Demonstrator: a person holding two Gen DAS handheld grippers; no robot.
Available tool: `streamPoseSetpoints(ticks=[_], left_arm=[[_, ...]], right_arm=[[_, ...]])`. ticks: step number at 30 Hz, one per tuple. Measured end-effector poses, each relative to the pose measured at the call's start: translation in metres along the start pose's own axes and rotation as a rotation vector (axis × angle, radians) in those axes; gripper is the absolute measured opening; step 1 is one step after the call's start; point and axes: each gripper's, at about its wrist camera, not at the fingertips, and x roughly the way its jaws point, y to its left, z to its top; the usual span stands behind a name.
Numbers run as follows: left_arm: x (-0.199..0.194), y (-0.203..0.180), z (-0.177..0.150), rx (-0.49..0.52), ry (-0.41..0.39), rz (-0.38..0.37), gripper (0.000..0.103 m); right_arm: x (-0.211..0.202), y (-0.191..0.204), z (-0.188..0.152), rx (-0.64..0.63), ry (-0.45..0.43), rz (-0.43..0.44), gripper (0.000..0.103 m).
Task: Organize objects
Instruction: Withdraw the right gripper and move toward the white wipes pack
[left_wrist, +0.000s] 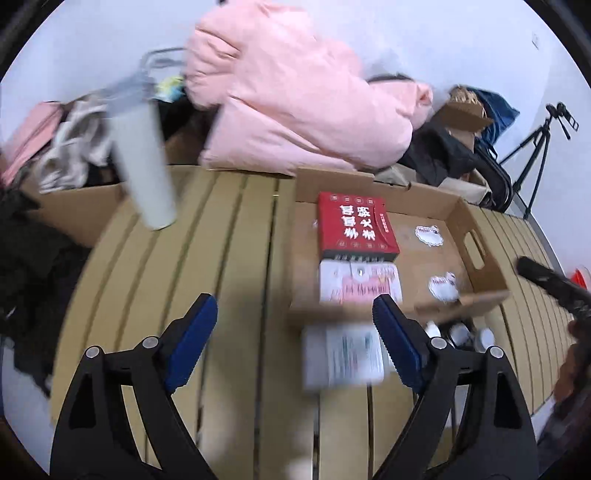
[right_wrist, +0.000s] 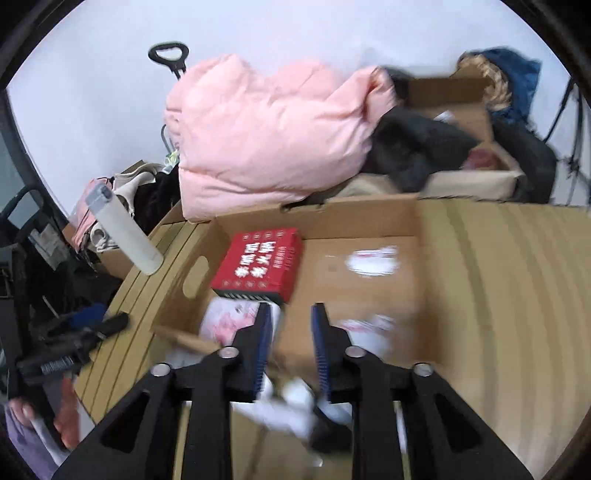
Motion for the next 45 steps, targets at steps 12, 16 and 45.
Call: streamPoseSetpoints(ticks=[12, 16, 45], left_arm=[[-0.247, 0.018, -0.094, 0.035, -0.236, 0.042, 0.103], [-0.315, 0.028, -0.103, 0.065, -0.333, 0.072, 0.103], [-0.045, 0.000, -0.084, 0.088, -0.120, -0.119, 0.086]], right_arm=[[-0.267, -0.038, -0.059, -0.093, -0.103, -0.043, 0.090], [-0.355, -0.038, -0.068, -0.168, -0.178, -0.128, 0.090], [-0.120, 0.036, -0.125, -0.230, 0.052, 0.118, 0.074]])
